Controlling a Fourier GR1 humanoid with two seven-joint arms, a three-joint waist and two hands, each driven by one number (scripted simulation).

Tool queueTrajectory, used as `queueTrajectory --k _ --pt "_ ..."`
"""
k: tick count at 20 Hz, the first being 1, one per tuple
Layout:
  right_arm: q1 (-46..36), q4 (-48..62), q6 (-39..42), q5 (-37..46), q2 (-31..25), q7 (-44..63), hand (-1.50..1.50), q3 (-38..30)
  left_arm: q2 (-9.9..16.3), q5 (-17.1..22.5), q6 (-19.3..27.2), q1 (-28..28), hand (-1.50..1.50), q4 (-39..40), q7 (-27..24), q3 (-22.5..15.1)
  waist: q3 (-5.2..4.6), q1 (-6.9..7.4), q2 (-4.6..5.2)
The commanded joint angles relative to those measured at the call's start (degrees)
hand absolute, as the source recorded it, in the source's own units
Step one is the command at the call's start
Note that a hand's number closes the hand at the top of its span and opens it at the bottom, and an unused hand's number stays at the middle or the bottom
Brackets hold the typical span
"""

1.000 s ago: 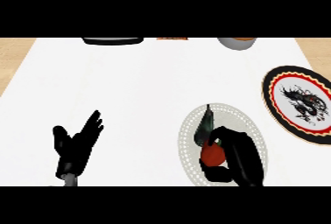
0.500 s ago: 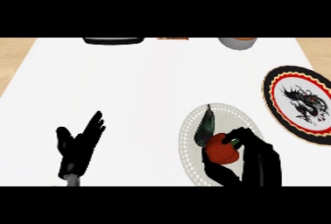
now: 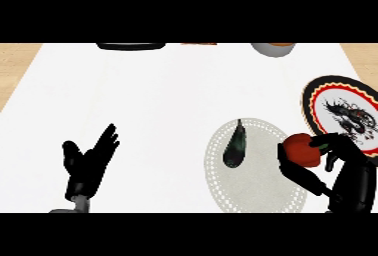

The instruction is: Pick the bell pepper from the placemat and place it in the plate

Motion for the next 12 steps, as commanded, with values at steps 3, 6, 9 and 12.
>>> queueTrajectory --k 3,6,9,12 --pt "-10.36 16.9 -4.44 -12.21 -6.57 -10.74 1.5 -14.27 -0.23 0.45 -1.7 -2.42 0.0 3.8 -1.41 0.83 0.02 0.4 0.3" --pt "-10.4 23.05 -7.36 -15.9 -8.82 -16.71 1.5 -19.5 -0.32 0.72 -1.12 1.77 0.0 -1.82 -0.43 0.41 0.03 0.65 0.09" --pt "-19.59 33.49 -4.33 -22.06 -14.09 -20.26 1.5 -24.84 0.91 1.63 -2.09 -1.33 0.0 -1.26 3.08 1.5 0.03 0.85 0.18" --pt "-23.16 47.15 -6.48 -27.36 -14.46 -34.17 1.5 -28.28 -0.43 -0.13 -1.21 -0.6 0.0 -0.41 0.51 0.26 0.11 1.23 0.35"
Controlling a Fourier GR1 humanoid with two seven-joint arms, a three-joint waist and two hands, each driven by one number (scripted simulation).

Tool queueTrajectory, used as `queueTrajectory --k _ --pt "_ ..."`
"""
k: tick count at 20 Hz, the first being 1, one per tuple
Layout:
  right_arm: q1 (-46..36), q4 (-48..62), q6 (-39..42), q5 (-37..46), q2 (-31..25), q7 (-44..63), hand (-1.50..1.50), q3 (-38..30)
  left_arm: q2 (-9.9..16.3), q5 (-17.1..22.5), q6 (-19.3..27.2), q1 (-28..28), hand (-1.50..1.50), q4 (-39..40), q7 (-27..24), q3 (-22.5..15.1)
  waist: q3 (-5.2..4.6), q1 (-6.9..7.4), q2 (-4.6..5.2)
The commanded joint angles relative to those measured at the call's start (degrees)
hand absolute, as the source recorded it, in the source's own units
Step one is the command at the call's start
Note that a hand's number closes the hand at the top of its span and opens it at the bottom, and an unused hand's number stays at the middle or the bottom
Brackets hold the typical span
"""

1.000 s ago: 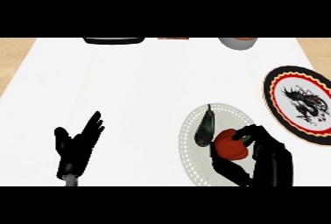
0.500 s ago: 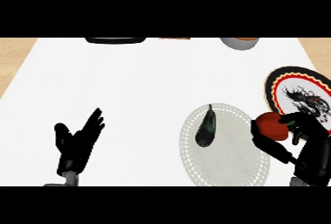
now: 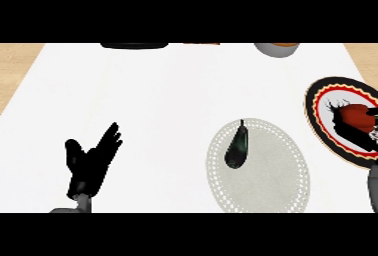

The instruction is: Pick the bell pepper from the placemat and place it in the plate

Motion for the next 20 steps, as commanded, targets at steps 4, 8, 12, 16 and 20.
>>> queueTrajectory --k 4,8,12,16,20 --pt "-14.82 28.47 1.78 -8.92 -6.93 -16.98 1.5 -9.19 -1.74 -0.98 1.26 -1.71 0.0 0.58 0.55 -0.29 0.05 0.66 0.2" --pt "-19.57 40.14 5.47 -11.7 -13.75 -24.31 1.5 -13.92 0.55 0.69 -1.06 -3.27 0.0 1.54 1.19 2.03 0.09 0.98 0.39" --pt "-19.64 49.24 7.12 -2.24 -18.05 -10.79 -1.5 -7.27 -1.68 -1.68 -0.36 -1.57 0.0 0.7 -0.8 -1.64 0.07 2.85 1.01" --pt "-22.15 56.01 16.3 -2.45 -19.84 -13.63 -1.5 -6.35 -0.6 -1.22 0.13 -3.78 0.0 -1.22 2.99 -0.59 0.28 2.86 1.02" --pt "-23.8 58.41 20.22 -5.99 -19.84 -20.57 -1.5 -9.76 -1.89 -1.79 0.06 -2.38 0.0 0.18 -0.03 -1.45 0.46 3.03 1.39"
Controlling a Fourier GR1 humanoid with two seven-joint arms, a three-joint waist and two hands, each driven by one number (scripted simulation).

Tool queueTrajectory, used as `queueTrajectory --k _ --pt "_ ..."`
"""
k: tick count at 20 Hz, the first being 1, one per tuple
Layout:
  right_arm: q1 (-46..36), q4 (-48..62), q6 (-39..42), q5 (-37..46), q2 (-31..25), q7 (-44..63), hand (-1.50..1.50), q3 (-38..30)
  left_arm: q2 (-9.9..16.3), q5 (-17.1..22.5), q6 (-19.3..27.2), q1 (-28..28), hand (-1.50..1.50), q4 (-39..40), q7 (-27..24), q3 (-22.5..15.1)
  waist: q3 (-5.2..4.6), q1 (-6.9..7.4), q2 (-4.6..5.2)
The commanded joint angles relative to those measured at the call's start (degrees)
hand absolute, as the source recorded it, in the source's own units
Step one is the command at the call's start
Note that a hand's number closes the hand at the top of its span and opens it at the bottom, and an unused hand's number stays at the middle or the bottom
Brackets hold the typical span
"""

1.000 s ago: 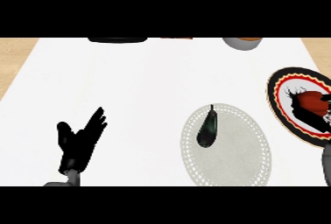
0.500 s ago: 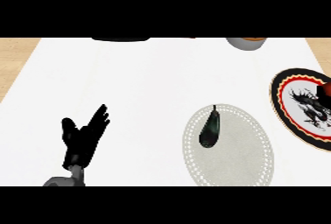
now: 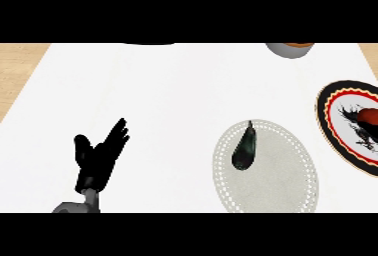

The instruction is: Pick the bell pepper from the placemat and place it in the plate

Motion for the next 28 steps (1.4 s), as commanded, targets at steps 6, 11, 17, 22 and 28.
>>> queueTrajectory --k 6,11,17,22,28 --pt "-2.41 2.37 6.76 -10.64 0.37 -15.33 -1.5 -10.2 -0.58 0.25 0.56 1.78 0.0 -1.92 1.82 -0.39 0.15 -0.82 -0.32" --pt "-2.24 6.53 13.02 -14.44 -3.72 -15.84 -1.5 -14.26 1.6 1.34 -1.67 -0.44 0.0 2.49 -0.9 2.6 -0.04 -1.48 -0.14" --pt "4.41 9.02 29.91 -16.8 -8.17 -19.17 -1.5 -15.5 -0.93 0.14 -0.07 2.4 0.0 -0.44 -0.8 0.13 -0.06 -2.23 -0.69" --pt "8.88 9.34 36.44 -16.28 -7.62 -24.56 -1.5 -14.12 1.1 0.59 -1.3 3.12 0.0 -0.24 -1.87 2.1 -0.13 -2.26 -0.82" --pt "15.5 9.32 43.13 -14.21 -11.74 -28.07 -1.5 -11.54 -0.38 -0.76 0.33 2.05 0.0 -1.72 0.41 0.71 -0.13 -2.68 -0.97"
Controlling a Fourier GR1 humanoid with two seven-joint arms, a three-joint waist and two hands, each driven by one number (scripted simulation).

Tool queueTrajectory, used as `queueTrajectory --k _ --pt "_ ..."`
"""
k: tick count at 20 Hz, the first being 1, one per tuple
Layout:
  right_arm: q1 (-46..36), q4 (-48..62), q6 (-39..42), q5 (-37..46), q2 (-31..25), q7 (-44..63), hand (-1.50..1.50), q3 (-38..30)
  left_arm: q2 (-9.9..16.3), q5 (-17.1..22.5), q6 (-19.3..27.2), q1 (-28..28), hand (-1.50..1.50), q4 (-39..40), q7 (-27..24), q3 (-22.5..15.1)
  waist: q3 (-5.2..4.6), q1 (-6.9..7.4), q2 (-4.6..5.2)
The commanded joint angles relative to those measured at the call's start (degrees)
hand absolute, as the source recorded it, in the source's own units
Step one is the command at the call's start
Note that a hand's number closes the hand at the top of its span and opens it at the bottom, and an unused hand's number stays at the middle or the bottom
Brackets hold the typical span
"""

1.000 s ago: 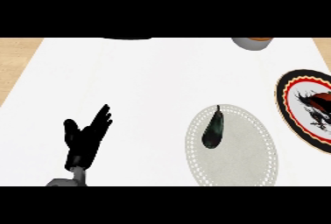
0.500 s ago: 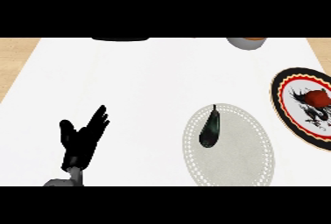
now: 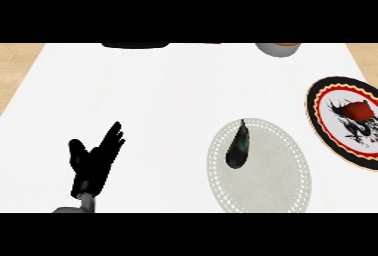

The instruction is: Pick the bell pepper from the placemat and place it in the plate

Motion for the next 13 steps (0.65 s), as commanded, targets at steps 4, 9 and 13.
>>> queueTrajectory --k 4,9,13 --pt "6.81 -1.58 3.75 1.25 -2.16 -5.31 -1.5 2.87 0.81 0.22 -0.46 -0.65 0.0 0.34 1.16 1.58 -0.14 -0.6 -0.32" --pt "10.19 -1.95 2.36 1.46 0.28 -8.03 -1.5 4.49 0.27 -0.15 -1.46 -1.36 0.0 6.5 -4.07 2.99 -0.19 -0.9 -0.33" --pt "11.61 -0.96 0.34 0.77 0.83 -10.07 -1.5 4.32 -1.35 -1.69 -0.48 4.59 0.0 0.11 -3.63 -0.17 -0.12 -0.54 -0.36"
